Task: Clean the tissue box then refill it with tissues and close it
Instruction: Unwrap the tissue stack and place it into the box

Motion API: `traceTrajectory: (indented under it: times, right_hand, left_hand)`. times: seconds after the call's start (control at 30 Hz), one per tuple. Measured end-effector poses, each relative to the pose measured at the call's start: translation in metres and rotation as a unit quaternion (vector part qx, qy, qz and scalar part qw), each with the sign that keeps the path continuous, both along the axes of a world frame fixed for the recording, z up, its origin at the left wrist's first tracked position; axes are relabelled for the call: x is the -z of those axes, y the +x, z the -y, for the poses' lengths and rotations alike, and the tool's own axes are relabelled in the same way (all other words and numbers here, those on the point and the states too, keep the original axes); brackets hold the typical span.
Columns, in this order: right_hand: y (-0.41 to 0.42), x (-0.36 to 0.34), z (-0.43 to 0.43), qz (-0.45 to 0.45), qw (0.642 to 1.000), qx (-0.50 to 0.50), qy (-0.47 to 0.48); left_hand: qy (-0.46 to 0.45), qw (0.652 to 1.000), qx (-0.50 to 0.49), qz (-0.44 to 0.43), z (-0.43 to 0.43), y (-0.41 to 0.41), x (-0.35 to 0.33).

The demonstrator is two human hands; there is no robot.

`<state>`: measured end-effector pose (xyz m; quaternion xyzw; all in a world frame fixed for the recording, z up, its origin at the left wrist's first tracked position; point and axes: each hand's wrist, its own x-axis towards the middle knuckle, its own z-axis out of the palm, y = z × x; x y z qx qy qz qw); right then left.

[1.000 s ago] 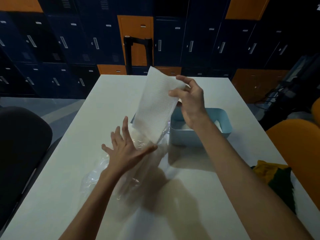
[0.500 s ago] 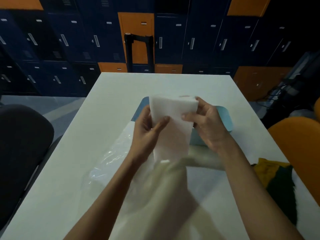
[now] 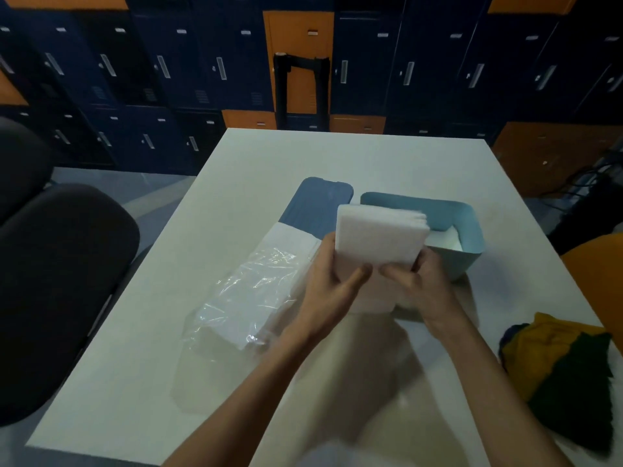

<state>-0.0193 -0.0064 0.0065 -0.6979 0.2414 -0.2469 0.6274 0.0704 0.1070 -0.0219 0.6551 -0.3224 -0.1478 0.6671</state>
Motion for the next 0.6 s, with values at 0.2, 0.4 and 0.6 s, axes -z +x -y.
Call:
traceTrajectory:
  times: [0.2, 0.4, 0.6]
  right_hand:
    - [0.007, -0.004, 0.003, 0.035, 0.999, 0.018, 0.005]
    - [0.013, 0.012, 0.000, -0.034, 0.999, -0.024, 0.001]
    - [0.023, 0.009, 0.002, -0.004, 1.000, -0.005, 0.018]
  left_hand:
    - [0.000, 0.999, -0.034, 0.021, 0.006, 0.002, -0.005]
    - [0.020, 0.998, -0.048, 0.017, 0.002, 0.003, 0.007]
    - [0.030, 0.996, -0.075, 0.027, 0.001, 0.005, 0.003]
